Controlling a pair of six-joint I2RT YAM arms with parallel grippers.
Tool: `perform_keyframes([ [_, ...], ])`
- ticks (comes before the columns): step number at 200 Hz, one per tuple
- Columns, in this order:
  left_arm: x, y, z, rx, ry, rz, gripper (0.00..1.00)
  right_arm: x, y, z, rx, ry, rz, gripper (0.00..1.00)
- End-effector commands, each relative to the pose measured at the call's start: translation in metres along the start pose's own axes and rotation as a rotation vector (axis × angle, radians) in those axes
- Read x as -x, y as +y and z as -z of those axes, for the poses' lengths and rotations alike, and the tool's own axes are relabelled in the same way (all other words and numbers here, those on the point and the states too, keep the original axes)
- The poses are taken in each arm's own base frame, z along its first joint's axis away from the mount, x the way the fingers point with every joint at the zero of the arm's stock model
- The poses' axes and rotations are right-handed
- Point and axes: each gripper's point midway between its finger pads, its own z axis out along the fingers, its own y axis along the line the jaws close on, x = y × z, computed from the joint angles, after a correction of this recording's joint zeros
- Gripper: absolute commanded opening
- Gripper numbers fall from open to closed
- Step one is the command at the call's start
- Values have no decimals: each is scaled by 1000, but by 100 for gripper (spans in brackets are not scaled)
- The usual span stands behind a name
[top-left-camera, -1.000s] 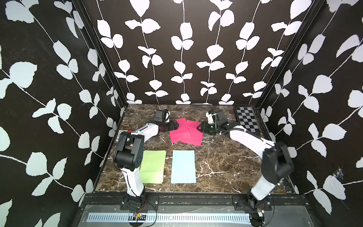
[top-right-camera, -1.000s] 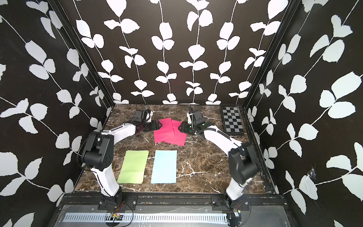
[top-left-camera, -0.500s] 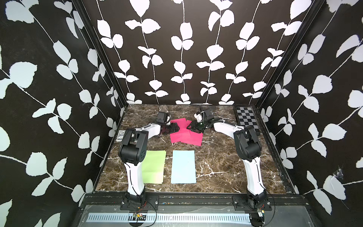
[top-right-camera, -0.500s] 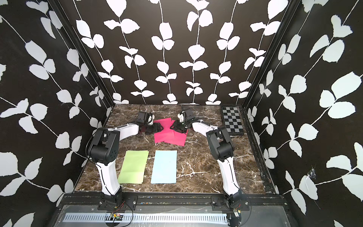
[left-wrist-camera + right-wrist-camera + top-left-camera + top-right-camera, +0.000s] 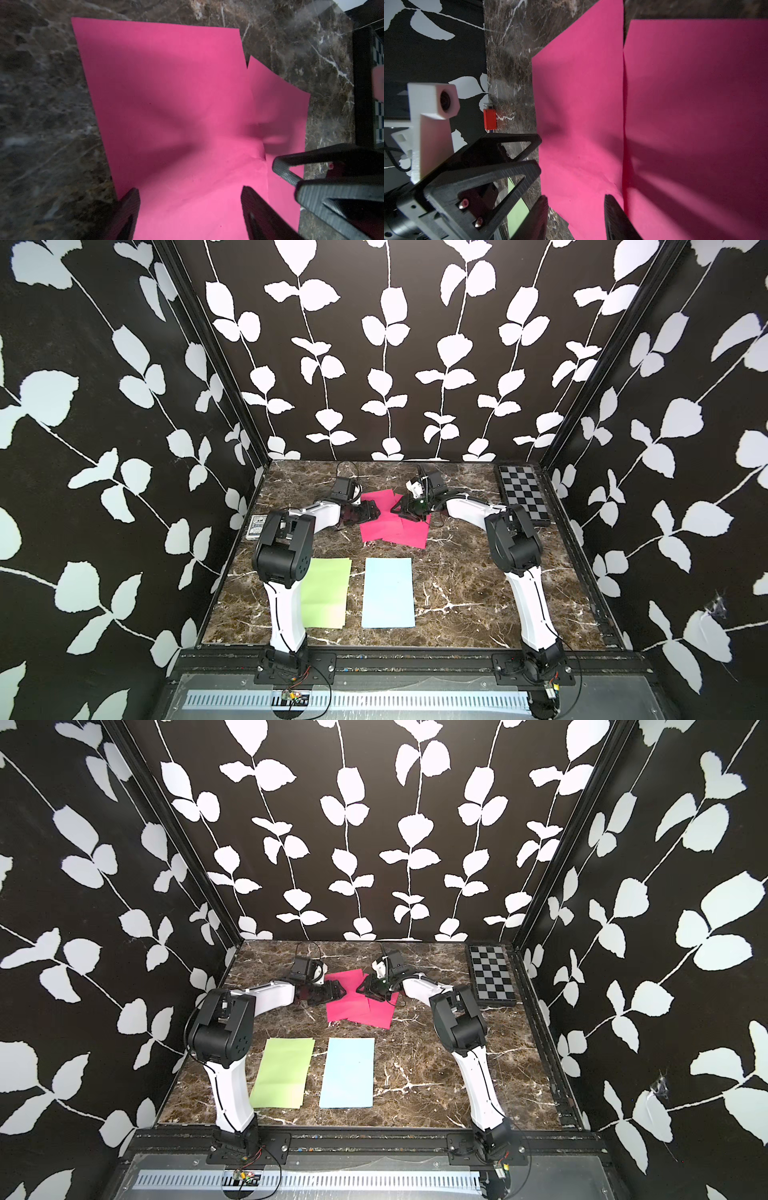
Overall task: Sort the scattered colored papers by color
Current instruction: Pick up the colored paper from the center of the board.
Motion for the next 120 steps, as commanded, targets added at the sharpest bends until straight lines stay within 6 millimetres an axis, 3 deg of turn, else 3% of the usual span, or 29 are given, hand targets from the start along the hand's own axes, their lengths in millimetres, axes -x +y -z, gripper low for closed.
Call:
perform_keyframes([
  [1, -14, 9, -7, 31, 44, 4, 79, 20, 7, 4, 24, -45, 41, 44],
  [61, -20, 12, -10, 34, 62, 7, 79, 30, -9, 6, 7, -53, 23, 44],
  [120, -22, 12, -11, 26, 69, 2, 81, 26, -26, -12, 10, -18, -5, 44],
])
